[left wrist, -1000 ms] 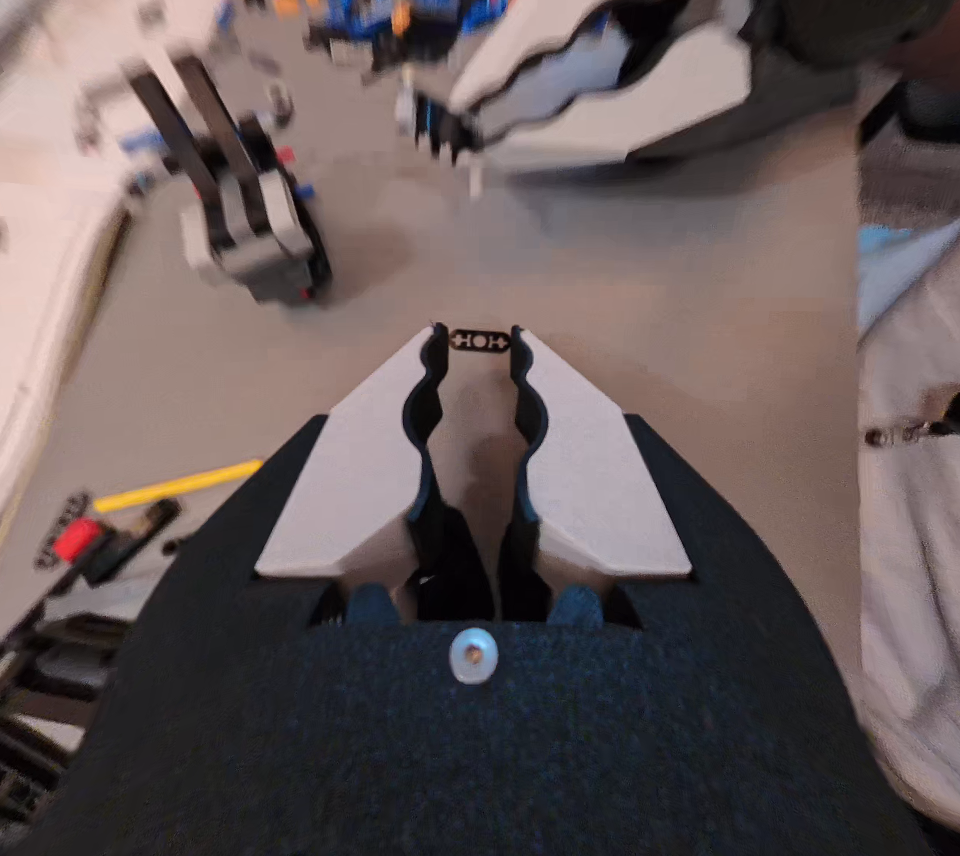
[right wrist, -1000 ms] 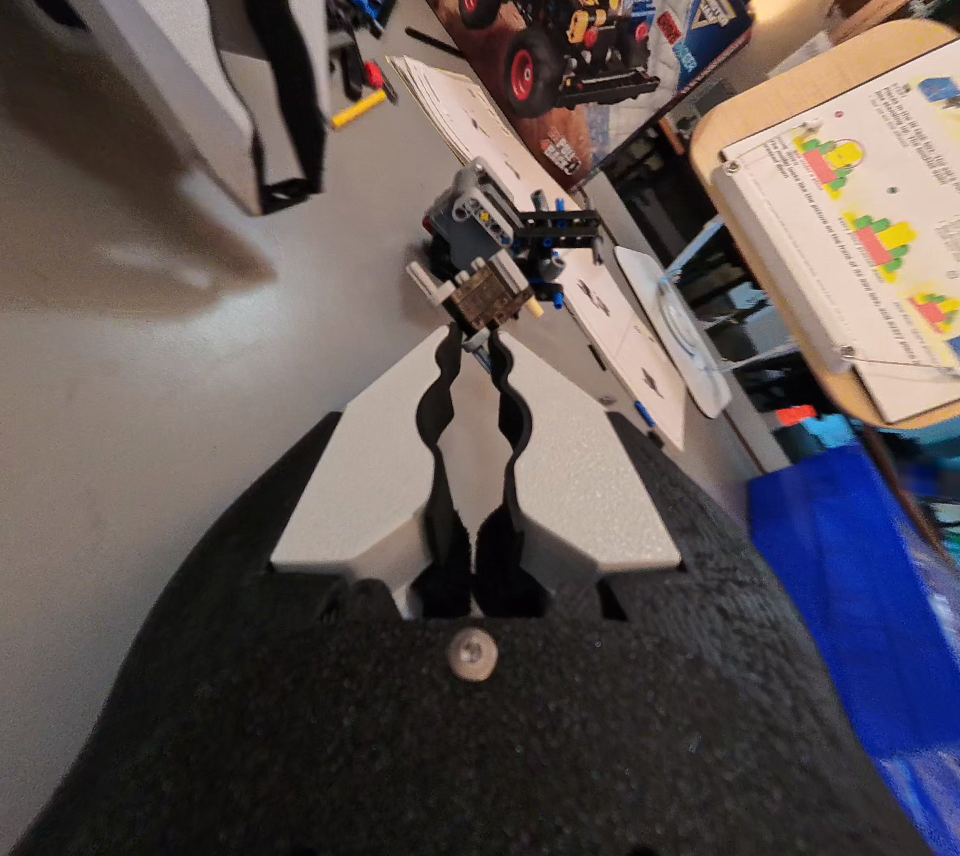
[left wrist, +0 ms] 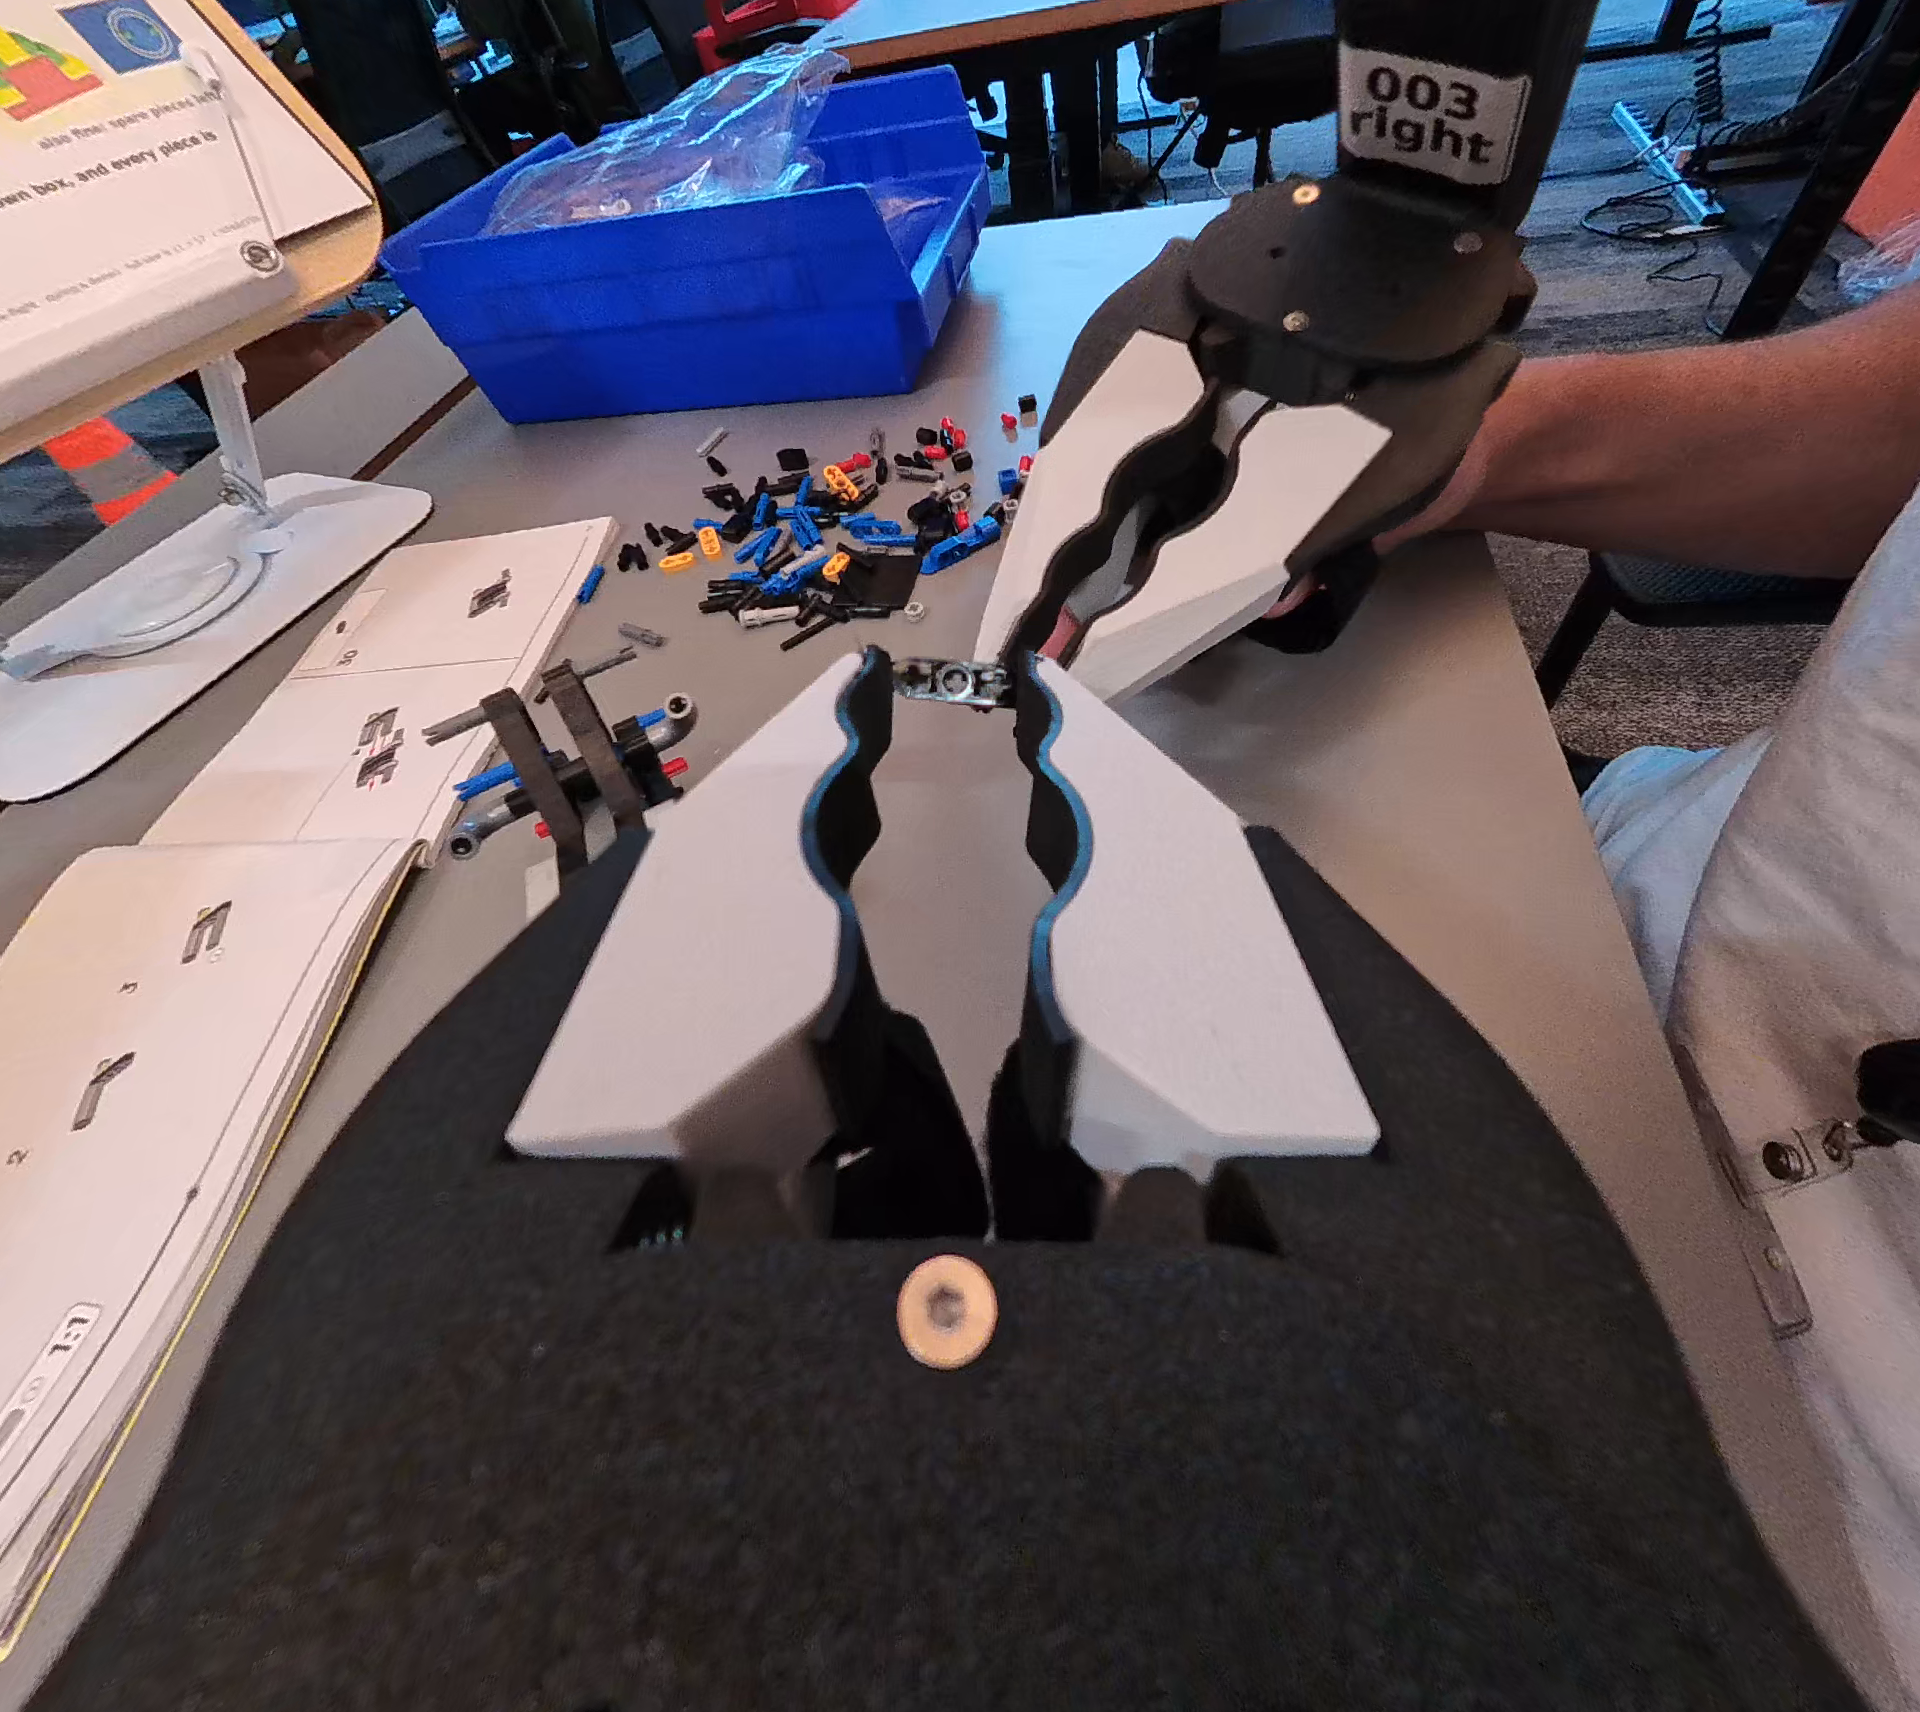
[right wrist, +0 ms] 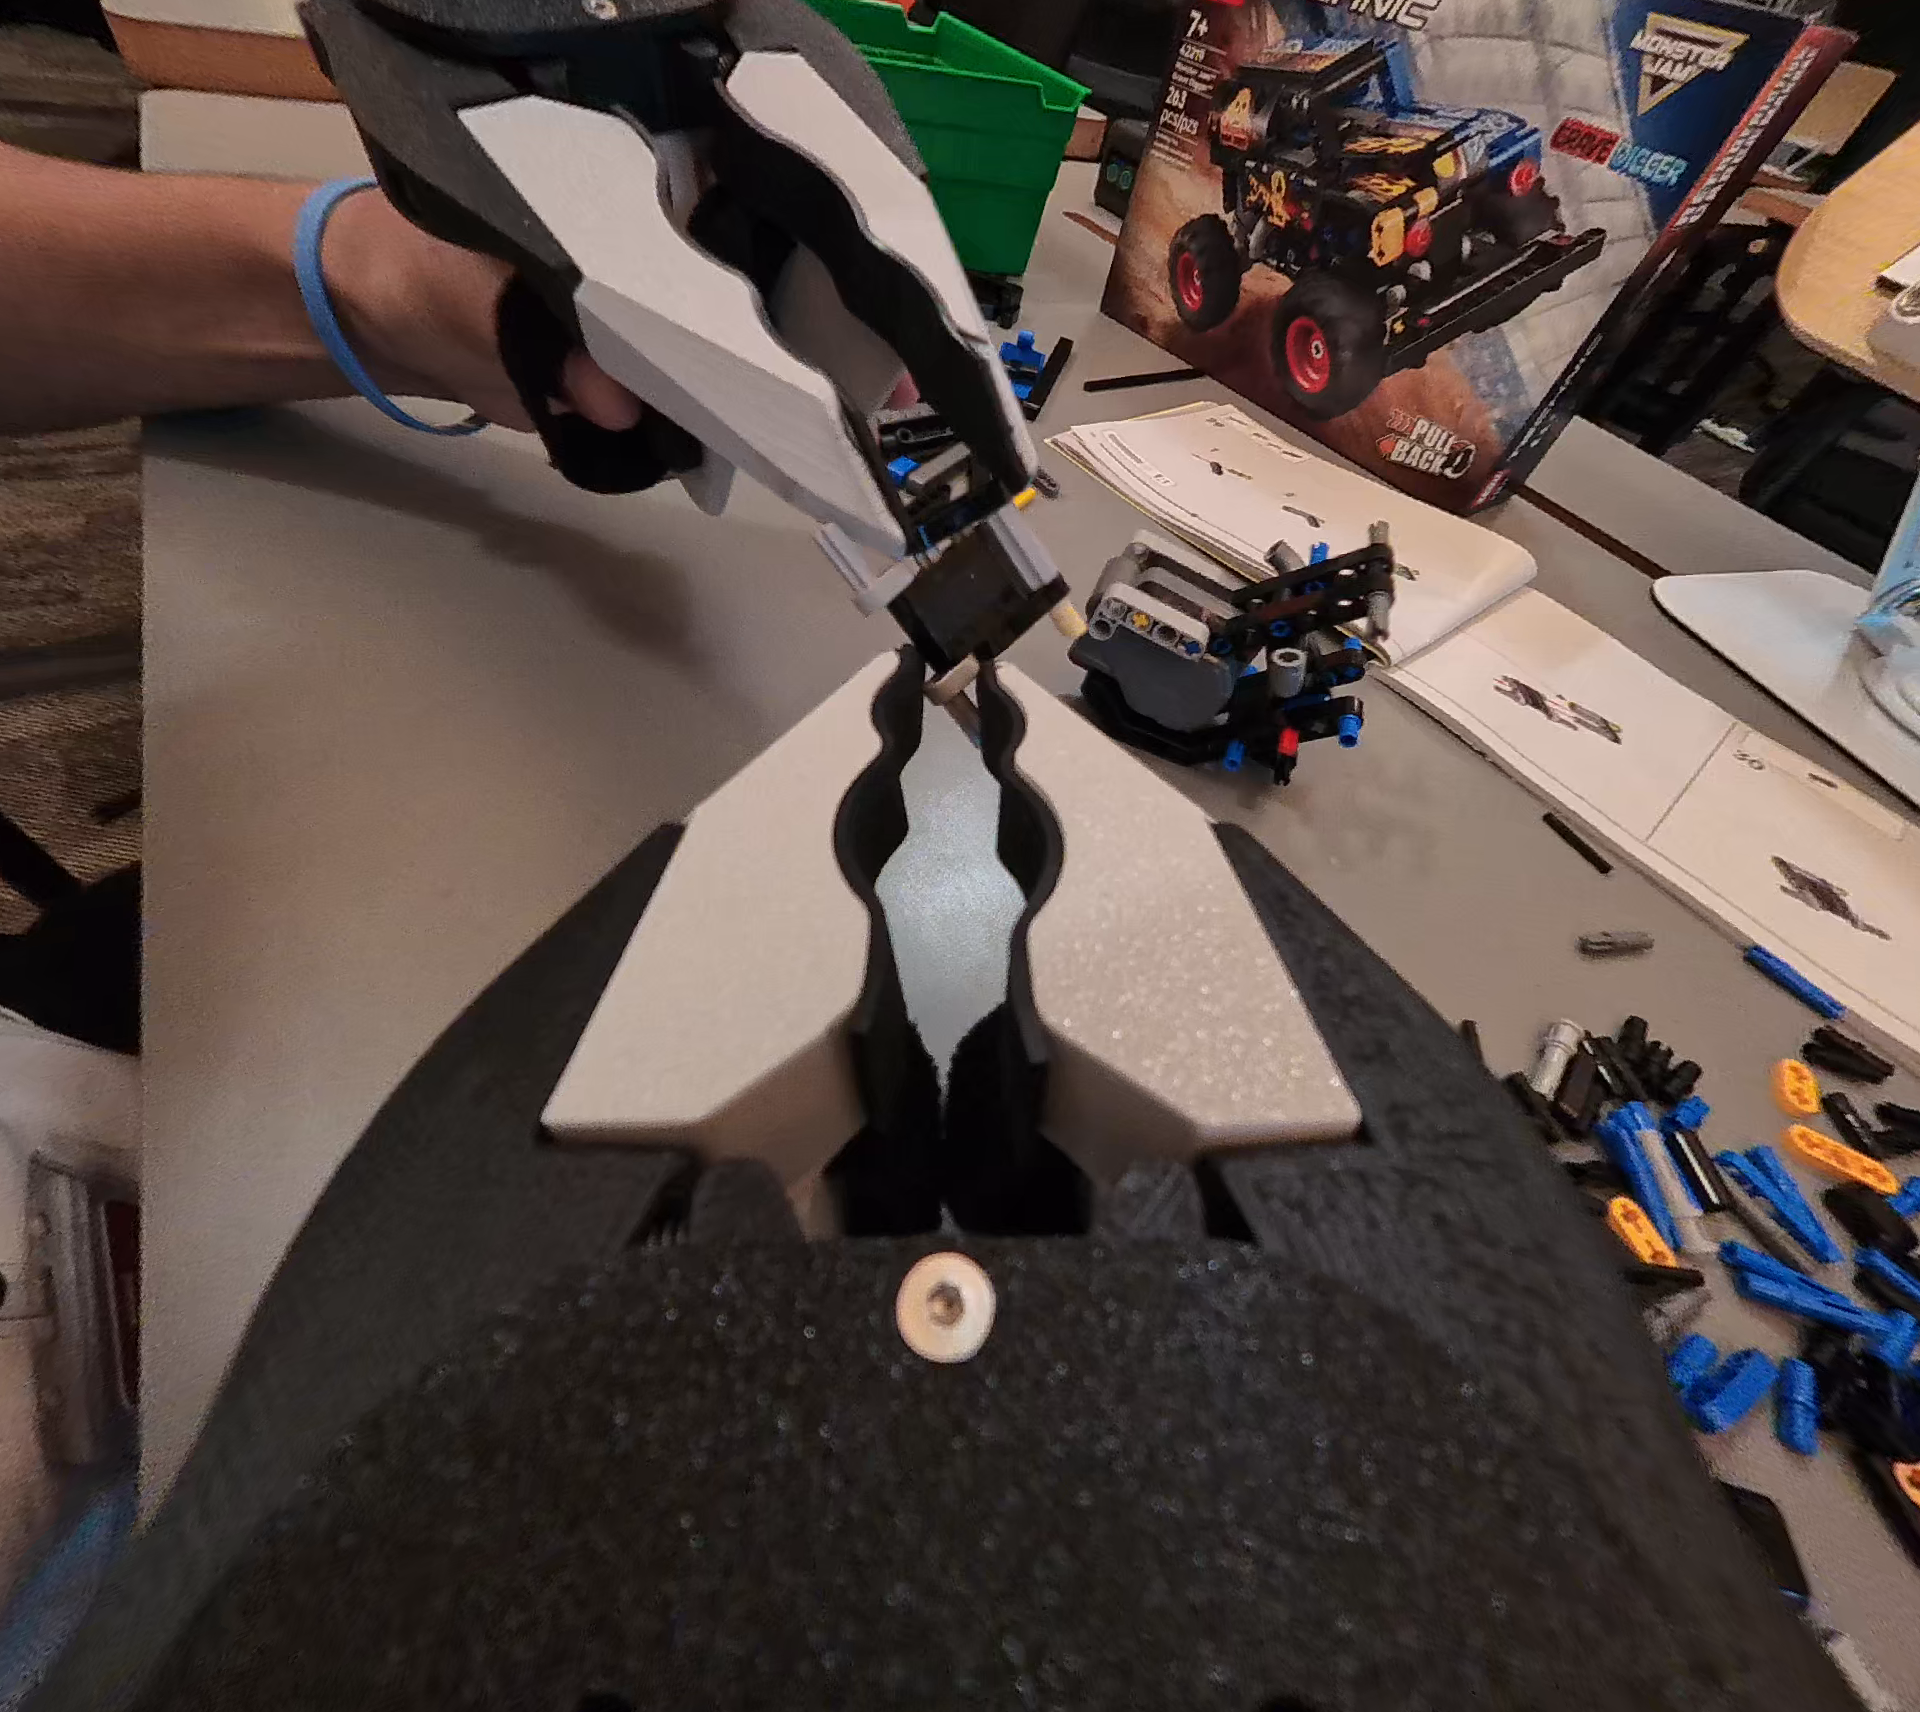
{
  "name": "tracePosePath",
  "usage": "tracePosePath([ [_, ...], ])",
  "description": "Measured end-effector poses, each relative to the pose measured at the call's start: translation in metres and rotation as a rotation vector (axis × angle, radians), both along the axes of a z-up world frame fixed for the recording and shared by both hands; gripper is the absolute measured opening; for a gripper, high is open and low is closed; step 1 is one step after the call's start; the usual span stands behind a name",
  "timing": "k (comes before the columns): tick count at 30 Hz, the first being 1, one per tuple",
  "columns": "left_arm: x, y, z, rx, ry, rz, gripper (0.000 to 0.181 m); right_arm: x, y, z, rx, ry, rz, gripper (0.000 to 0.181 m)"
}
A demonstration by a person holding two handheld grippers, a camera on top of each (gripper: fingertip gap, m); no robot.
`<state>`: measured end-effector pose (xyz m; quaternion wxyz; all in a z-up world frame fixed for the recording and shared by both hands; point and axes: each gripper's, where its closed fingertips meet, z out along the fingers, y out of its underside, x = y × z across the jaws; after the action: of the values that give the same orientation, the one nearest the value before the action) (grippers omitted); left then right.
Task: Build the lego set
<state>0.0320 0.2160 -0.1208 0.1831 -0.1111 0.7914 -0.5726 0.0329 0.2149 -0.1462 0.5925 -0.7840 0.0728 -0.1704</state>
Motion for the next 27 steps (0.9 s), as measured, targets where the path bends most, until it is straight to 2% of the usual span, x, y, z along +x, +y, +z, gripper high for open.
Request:
tracePosePath([
  [10, 0.001, -0.002, -0.005, 0.002, -0.009, 0.023, 0.022, 0.001, -0.002, -0.006, -0.045, -0.023, -0.005, 0.009],
  [16, -0.003, -0.006, -0.005, 0.015, 0.013, 0.01, 0.022, -0.007, -0.002, -0.009, -0.024, 0.135, 0.074, 0.01],
  [27, -0.016, -0.01, -0.006, -0.016, 0.082, -0.044, 0.022, -0.044, 0.0, -0.002, 0.103, 0.585, 0.37, 0.043],
])
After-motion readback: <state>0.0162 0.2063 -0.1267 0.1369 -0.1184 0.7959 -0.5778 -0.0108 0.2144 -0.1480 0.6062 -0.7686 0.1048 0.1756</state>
